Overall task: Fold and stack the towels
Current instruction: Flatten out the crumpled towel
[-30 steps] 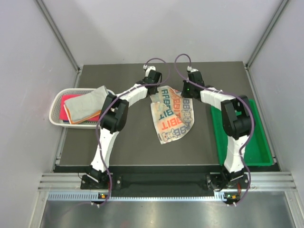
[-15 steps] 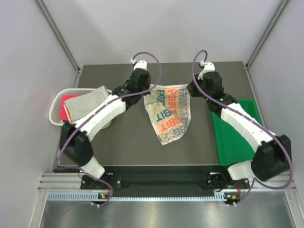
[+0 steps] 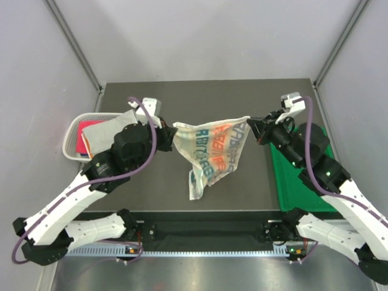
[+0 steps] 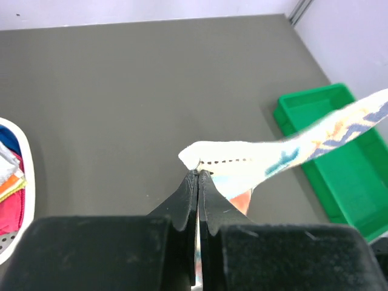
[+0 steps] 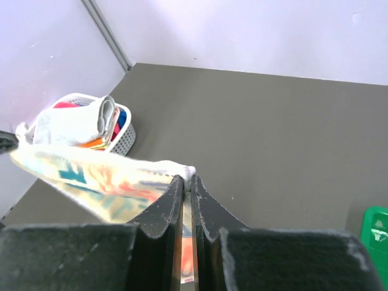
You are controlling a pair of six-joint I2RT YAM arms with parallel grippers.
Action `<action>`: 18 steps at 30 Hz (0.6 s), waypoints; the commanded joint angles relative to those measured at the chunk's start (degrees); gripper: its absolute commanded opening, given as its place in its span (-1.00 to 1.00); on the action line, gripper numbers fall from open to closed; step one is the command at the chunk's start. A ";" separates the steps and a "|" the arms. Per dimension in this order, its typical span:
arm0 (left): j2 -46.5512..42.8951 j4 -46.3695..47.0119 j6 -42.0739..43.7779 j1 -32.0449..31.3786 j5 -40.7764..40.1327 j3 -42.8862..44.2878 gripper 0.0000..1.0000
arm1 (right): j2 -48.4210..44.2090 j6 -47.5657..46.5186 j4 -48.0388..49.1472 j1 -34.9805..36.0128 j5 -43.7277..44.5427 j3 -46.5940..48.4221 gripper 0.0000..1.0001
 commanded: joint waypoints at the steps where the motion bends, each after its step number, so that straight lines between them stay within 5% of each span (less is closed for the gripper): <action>1: -1.04 -2.37 -0.41 -0.35 -0.30 3.27 -1.00 | -1.65 -0.32 -3.89 1.32 2.33 1.84 -1.00; 11: 1.07 1.58 4.24 -0.35 -8.64 7.41 -1.00 | 2.12 -2.78 -4.25 1.32 5.41 10.53 -1.00; 18: 1.42 2.11 7.50 -0.35 -4.79 13.83 -1.00 | 3.36 -4.54 -5.74 1.41 3.14 17.92 -0.99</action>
